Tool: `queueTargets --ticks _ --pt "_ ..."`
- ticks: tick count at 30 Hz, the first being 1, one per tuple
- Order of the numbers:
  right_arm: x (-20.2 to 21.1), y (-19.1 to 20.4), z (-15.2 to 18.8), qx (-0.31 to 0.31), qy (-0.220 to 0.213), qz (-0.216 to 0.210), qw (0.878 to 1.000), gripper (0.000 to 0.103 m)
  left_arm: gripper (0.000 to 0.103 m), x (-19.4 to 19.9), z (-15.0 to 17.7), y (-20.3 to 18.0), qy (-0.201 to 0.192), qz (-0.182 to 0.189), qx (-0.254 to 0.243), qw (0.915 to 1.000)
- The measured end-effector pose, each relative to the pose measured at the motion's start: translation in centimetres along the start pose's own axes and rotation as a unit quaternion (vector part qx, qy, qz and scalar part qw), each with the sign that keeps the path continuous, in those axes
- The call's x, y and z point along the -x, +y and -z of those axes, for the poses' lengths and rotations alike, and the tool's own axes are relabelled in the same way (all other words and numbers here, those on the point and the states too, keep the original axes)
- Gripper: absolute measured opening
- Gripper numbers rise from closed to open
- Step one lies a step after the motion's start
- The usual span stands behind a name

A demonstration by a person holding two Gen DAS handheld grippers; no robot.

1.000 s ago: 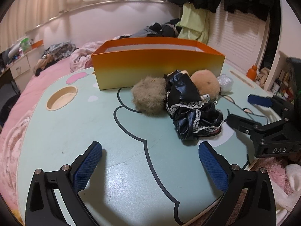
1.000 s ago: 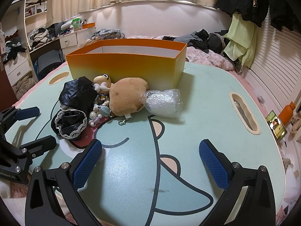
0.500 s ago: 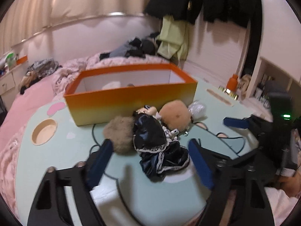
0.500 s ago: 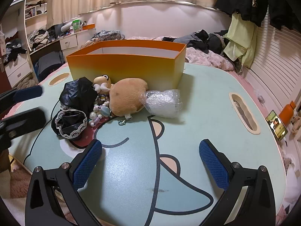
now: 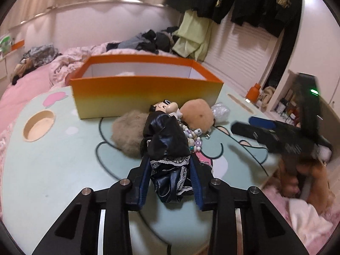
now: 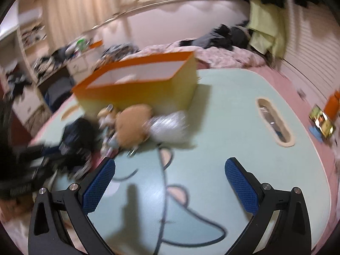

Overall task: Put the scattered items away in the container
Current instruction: 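Grasp the black lace cloth with the left gripper while the right grasps the clear plastic bag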

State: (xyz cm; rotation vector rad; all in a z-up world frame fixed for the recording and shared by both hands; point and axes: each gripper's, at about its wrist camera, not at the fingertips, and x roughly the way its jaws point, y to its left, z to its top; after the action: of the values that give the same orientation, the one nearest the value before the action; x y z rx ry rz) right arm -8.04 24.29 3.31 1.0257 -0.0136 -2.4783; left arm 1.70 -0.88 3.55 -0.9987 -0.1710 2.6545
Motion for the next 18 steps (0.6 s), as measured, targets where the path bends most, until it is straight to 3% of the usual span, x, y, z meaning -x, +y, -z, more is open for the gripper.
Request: queueTargets --ticks 3,6,11,14,17,18 --pt "-0.1 -0.8 -1.2 -0.012 -0.004 0.001 1.000 0.098 0.033 2.2 0.0 0.9 -0.021 -0.010 -0.005 0.9997" --pt "-0.6 -1.2 -2.5 -0.020 0.000 -0.003 1.000 0.086 0.033 3.8 -0.4 2.1 -0.045 -0.032 0.003 0.9985" --pt "-2.0 -1.2 -3.9 -0.018 0.023 -0.030 0.999 0.064 0.033 4.9 -0.7 3.6 -0.063 -0.034 0.025 0.9972" --pt "-3.7 -0.9 -4.1 -0.012 0.058 -0.035 0.998 0.049 0.033 5.0 -0.7 4.1 -0.064 -0.039 0.027 0.9968" --pt "-3.8 -0.9 -3.9 -0.006 0.056 -0.031 0.998 0.033 0.033 5.2 -0.6 4.6 -0.063 -0.041 0.032 0.9966" --pt "-3.5 -0.9 -3.6 -0.006 0.053 -0.041 0.998 0.033 0.033 5.2 -0.7 4.7 -0.064 -0.041 0.033 0.9966"
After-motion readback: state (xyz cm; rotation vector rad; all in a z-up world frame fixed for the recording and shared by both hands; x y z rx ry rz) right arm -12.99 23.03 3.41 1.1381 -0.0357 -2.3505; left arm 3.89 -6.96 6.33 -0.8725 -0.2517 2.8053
